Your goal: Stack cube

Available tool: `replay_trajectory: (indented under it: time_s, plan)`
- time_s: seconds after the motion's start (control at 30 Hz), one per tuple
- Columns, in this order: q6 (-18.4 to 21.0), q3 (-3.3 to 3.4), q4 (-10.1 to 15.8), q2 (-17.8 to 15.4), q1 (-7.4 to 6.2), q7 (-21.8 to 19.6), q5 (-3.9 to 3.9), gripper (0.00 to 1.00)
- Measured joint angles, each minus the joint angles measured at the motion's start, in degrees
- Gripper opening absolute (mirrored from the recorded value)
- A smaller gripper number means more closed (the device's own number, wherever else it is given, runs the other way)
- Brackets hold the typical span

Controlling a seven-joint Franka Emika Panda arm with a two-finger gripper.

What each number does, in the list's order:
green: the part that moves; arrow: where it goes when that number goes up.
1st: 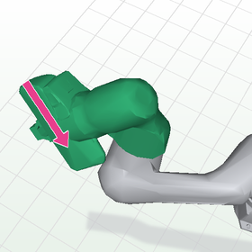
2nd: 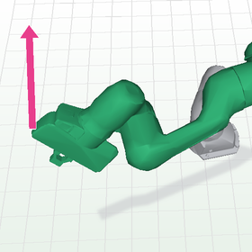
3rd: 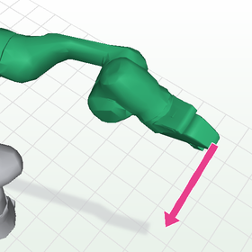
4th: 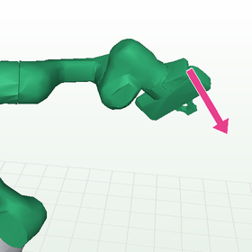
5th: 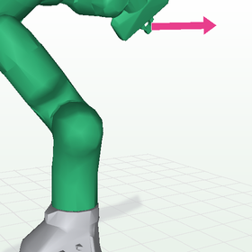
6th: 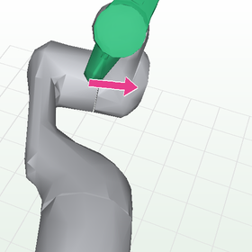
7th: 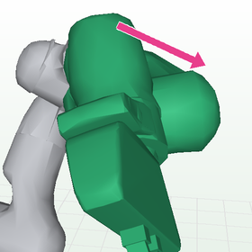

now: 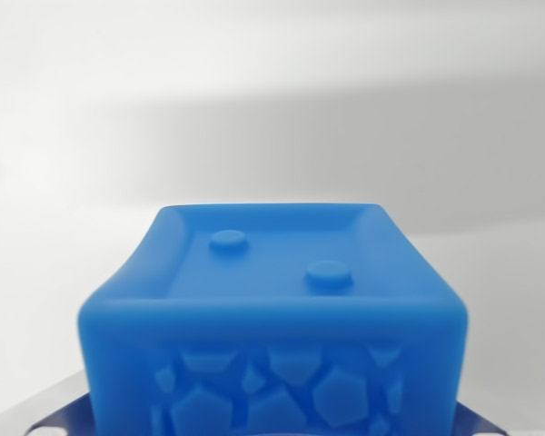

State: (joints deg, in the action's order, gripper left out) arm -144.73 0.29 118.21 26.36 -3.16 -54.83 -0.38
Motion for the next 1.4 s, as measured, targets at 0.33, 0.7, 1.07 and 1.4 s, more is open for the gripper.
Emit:
replay_trajectory:
  time_s: [0.33, 0.7, 1.07, 1.4]
  plan:
    - [0.3, 0.03, 0.8, -1.1, 1.65, 3.9, 0.0, 0.0]
    - [0.7, 0.1, 1.7, -2.4, 3.71, 8.8, 0.0, 0.0]
    - [1.1, 0.16, 2.2, -3.4, 5.7, 13.6, 0.0, 0.0]
    - [1.6, 0.22, 2.7, -4.3, 7.54, 18.0, 0.0, 0.0]
